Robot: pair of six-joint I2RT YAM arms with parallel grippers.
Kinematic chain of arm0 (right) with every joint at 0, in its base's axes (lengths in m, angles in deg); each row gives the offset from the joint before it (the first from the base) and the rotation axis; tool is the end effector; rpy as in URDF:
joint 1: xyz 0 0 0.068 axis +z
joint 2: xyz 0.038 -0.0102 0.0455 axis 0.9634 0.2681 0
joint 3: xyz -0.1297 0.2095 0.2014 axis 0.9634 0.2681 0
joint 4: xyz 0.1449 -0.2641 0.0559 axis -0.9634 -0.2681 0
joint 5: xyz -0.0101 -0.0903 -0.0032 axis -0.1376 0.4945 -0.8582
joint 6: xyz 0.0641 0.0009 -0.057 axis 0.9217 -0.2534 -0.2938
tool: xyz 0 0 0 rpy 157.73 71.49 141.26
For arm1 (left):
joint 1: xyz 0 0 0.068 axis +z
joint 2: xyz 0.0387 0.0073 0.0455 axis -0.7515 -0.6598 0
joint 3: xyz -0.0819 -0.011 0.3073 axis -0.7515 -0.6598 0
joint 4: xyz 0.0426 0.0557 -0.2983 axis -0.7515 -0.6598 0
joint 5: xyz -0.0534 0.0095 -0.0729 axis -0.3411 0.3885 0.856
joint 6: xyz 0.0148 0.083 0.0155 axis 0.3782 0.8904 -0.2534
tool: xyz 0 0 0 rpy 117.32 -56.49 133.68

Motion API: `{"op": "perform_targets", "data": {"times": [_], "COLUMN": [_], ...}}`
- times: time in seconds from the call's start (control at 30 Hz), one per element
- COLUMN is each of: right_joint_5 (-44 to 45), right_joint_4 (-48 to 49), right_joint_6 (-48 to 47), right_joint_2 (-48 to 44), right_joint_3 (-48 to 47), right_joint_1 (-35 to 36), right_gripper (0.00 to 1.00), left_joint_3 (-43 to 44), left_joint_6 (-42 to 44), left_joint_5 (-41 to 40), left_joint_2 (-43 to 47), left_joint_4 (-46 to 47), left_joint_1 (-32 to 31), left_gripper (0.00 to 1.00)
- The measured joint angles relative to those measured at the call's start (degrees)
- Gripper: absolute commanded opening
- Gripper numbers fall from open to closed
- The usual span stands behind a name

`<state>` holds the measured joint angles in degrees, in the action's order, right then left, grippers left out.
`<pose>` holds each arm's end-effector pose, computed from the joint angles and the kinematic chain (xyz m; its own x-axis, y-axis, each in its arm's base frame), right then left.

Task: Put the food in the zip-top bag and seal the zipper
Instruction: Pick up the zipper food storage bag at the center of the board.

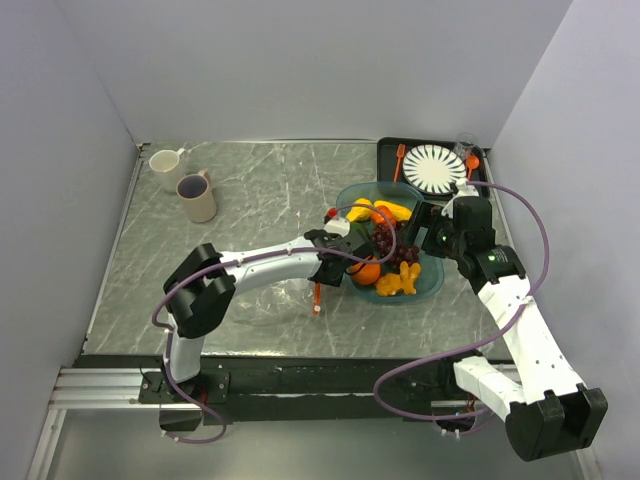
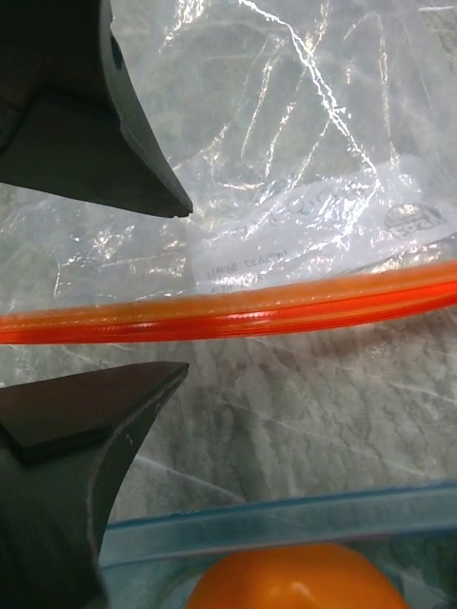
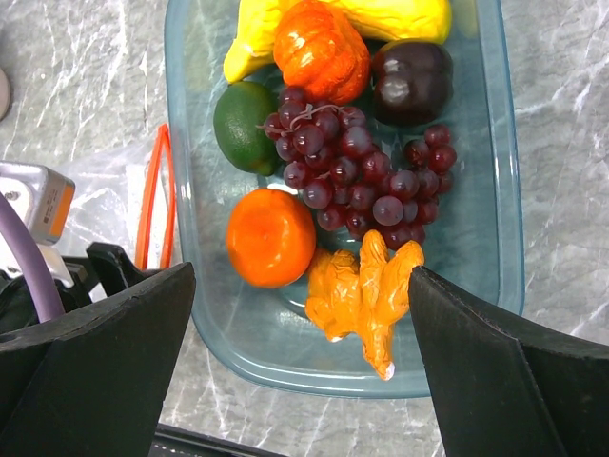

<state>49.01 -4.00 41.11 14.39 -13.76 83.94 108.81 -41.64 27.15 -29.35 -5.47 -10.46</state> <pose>0.2513 0.0501 0.3334 -0.6245 0.2768 -0.7303 -0.0137 0.9311 0.3646 0.2701 -0.3713 0.2035 -0.8027 0.2078 -0.5590 0.1136 0.9734 0.1988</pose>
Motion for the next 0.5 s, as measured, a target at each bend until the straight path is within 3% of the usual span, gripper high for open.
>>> {"op": "perform_targets", "data": {"times": [0.13, 0.23, 0.27, 0.37, 0.5], "right_joint_5": [-0.02, -0.02, 0.0, -0.04, -1.42], "right_joint_4": [-0.13, -0.22, -0.24, -0.26, -0.2], "right_joint_6": [0.0, 0.02, 0.02, 0.02, 0.31], "right_joint_2": [0.02, 0.02, 0.02, 0.02, 0.09], "right_joint_3": [0.0, 0.0, 0.0, 0.0, 0.02], "right_joint_1": [0.0, 0.0, 0.0, 0.0, 0.0], "right_gripper": [1.0, 1.0, 1.0, 1.0, 0.99], "left_joint_3": [-0.72, -1.16, -1.25, -1.38, -1.46], "left_joint_6": [0.02, -0.09, -0.09, -0.24, -0.37], "left_joint_5": [-0.07, -0.09, -0.15, -0.24, -0.46], "left_joint_2": [0.0, 0.0, 0.0, 0.0, 0.04], "left_joint_4": [0.2, 0.39, 0.5, 0.72, 0.76], "left_joint_1": [0.76, 1.29, 1.42, 1.75, 1.86], "left_gripper": [0.62, 0.49, 0.38, 0.2, 0.08]}}
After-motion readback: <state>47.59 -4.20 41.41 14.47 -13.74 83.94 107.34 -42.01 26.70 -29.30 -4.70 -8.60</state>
